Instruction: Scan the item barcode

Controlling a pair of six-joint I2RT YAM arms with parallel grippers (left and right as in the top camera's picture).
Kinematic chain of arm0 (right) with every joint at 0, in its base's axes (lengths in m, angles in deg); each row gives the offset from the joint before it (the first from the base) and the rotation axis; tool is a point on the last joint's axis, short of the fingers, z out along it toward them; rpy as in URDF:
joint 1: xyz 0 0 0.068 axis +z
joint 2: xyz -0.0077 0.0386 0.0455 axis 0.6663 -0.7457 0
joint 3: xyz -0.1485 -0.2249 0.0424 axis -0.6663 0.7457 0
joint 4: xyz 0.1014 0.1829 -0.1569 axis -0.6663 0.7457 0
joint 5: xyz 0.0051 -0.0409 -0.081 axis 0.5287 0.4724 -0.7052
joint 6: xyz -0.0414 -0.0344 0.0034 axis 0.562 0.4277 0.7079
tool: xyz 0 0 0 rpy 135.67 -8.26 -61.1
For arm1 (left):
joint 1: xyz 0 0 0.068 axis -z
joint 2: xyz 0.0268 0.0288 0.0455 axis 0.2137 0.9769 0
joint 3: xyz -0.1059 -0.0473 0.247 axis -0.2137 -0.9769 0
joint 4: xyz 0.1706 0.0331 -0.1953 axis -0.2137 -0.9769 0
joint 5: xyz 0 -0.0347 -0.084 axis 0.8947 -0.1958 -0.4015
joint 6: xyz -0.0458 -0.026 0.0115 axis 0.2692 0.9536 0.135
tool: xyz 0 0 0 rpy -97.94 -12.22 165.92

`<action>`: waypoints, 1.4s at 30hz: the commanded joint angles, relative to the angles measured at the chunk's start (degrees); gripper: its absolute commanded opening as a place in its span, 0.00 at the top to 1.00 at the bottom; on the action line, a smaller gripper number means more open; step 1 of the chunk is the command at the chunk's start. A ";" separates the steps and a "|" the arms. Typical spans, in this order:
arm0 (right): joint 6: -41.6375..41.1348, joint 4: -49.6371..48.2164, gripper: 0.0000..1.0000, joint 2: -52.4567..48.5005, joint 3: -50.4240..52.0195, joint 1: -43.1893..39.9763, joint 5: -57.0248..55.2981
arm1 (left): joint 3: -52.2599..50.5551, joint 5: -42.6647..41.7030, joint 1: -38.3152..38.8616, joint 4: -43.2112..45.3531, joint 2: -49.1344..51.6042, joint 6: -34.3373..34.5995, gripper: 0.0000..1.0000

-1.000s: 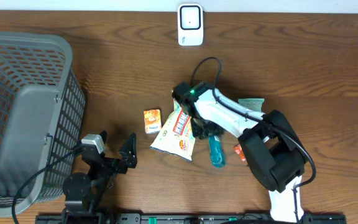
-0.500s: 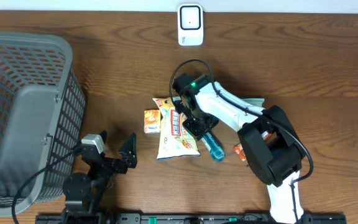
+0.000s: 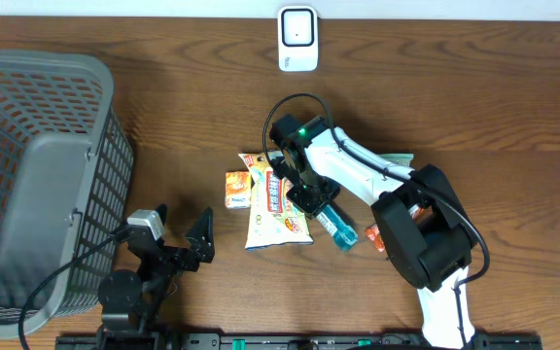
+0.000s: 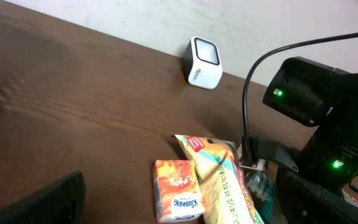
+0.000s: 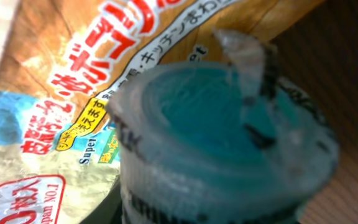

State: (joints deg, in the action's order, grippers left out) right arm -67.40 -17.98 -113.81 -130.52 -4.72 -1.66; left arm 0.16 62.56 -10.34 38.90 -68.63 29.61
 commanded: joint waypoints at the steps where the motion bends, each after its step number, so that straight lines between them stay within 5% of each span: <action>1: 0.48 1.14 0.44 -2.32 -1.14 -0.70 -0.50 | -0.76 0.35 0.13 -0.39 0.04 0.28 0.02; 10: -2.58 3.87 0.25 -2.32 -8.07 -0.70 -0.28 | -0.76 0.35 0.13 -0.39 0.04 0.28 0.02; 15: -7.39 3.96 0.23 -2.32 -8.96 -0.72 -0.31 | -0.76 0.35 0.13 -0.39 0.04 0.28 0.02; 19: -15.80 4.94 0.01 -2.32 -10.75 -0.76 -0.96 | -0.76 0.35 0.13 -0.39 0.04 0.28 0.02; 24: -22.01 8.74 0.01 -2.32 -12.98 -1.55 -0.98 | -0.76 0.35 0.13 -0.39 0.04 0.28 0.02; 34: -21.29 11.23 0.23 -6.08 -12.96 -2.14 -1.20 | -0.76 0.35 0.13 -0.39 0.04 0.28 0.02; 39: -20.11 11.23 0.24 -8.79 -12.98 -1.97 -1.18 | -0.76 0.35 0.13 -0.39 0.04 0.28 0.02; 42: -19.56 11.26 0.36 -10.56 -12.98 -1.77 -1.22 | -0.76 0.35 0.13 -0.39 0.04 0.28 0.02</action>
State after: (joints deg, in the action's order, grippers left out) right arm -87.38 -6.29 -122.55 -142.82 -6.73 -1.86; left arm 0.16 62.58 -10.34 38.90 -68.63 29.59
